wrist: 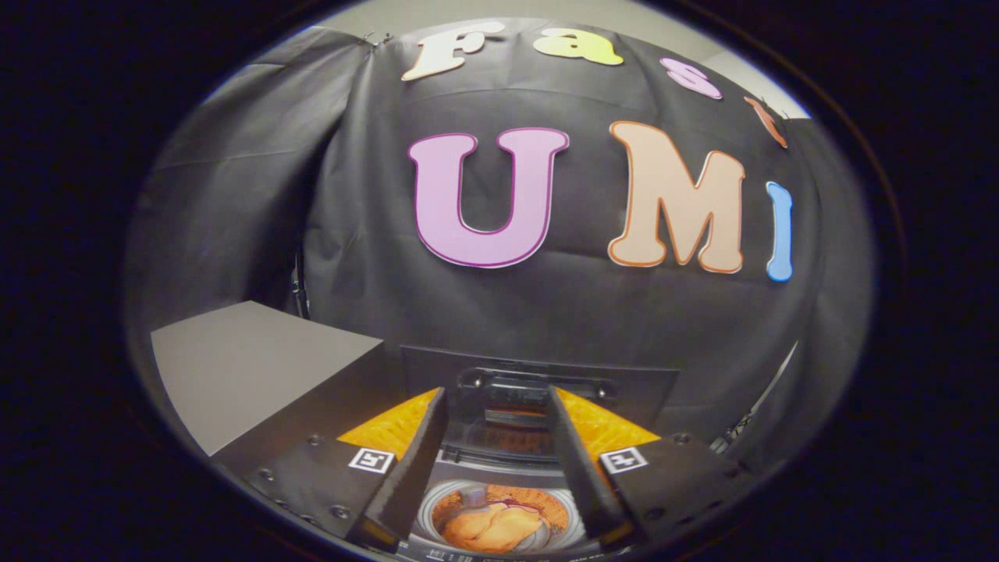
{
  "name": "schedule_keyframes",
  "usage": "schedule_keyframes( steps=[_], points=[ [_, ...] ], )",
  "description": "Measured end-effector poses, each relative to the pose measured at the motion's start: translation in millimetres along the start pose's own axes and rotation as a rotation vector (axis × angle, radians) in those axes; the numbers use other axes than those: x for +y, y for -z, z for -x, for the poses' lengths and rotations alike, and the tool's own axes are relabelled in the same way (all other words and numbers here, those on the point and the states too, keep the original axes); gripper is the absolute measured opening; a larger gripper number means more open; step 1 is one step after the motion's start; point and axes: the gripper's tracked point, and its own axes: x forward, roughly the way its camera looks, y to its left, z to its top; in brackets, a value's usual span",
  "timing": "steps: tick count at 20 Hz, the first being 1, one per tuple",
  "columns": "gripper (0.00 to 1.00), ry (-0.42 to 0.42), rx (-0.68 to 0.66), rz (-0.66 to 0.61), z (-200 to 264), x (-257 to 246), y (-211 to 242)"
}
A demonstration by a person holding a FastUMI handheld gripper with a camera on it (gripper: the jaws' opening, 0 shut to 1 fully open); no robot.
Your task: Put the clothes into the washing machine and then close the washing machine lid.
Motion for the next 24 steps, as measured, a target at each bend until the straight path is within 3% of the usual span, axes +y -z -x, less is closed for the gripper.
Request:
schedule_keyframes(
  steps=[4,14,17,24],
  points=[
    [0.98,0.021,-0.01,0.018,-30,2,-3],
    [0.98,0.068,-0.039,-0.012,-135,-12,-4],
    [0.98,0.085,-0.056,-0.019,-152,-20,-5],
    [0.98,0.032,-0.086,-0.105,-168,-19,-2]
  ],
)
